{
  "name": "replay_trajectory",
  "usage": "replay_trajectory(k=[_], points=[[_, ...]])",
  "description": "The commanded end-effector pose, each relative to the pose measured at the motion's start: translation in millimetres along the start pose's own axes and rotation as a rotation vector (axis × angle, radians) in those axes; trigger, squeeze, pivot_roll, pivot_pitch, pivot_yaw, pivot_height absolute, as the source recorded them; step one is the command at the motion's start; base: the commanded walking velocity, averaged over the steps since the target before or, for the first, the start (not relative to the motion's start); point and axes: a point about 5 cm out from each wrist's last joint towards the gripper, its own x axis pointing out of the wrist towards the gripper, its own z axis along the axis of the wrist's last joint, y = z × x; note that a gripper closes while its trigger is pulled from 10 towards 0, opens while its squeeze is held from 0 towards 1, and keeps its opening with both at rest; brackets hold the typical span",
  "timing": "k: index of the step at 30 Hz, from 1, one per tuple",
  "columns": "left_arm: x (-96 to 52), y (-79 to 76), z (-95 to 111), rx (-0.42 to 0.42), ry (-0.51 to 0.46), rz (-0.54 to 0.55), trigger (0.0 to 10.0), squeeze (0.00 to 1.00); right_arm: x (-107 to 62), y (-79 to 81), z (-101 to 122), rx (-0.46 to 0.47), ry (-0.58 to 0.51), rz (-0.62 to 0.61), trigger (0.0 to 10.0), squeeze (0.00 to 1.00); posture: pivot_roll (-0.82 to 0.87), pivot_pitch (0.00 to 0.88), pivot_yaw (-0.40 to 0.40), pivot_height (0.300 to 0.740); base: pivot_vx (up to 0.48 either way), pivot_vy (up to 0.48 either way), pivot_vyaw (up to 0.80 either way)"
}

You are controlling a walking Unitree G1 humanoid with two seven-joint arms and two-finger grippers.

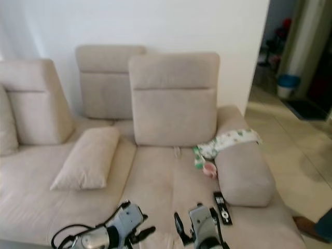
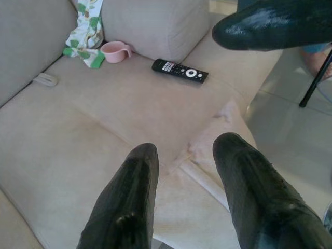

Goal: Move the pillow to the sofa from floor

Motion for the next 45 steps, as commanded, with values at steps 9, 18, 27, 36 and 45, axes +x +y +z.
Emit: replay_trajectory(k=[9, 18, 27, 36, 45], points=[[-0.1, 20.2, 4, 0.071, 0.024, 0.098, 10.0, 0.0, 4.5, 1.4, 4, 0.011, -0.024, -0.01, 10.0, 0.0, -0.08, 0.0, 0.081, 0.74, 0.0, 0.0, 0.0], [0.3, 27.3, 21, -0.181, -0.179, 0.227, 10.0, 0.0, 5.5, 2.2, 23, 0.039, -0.154, -0.028, 10.0, 0.0, -0.08, 0.0, 0.079, 0.74, 0.0, 0.0, 0.0], [-4.1, 35.0, 21, -0.334, -0.254, 0.29, 10.0, 0.0, 4.0, 8.4, 25, 0.046, -0.173, 0.023, 10.0, 0.0, -0.08, 0.0, 0.073, 0.71, 0.0, 0.0, 0.0], [-8.8, 42.6, 19, -0.408, -0.28, 0.332, 10.0, 0.0, 1.3, 8.3, 25, 0.043, -0.179, 0.028, 10.0, 0.0, -0.08, 0.0, 0.068, 0.67, 0.0, 0.0, 0.0], [-7.0, 39.2, 20, -0.386, -0.275, 0.316, 10.0, 0.0, -0.5, 6.9, 23, 0.042, -0.175, 0.026, 10.0, 0.0, -0.09, 0.0, 0.067, 0.635, 0.0, 0.0, 0.0]])
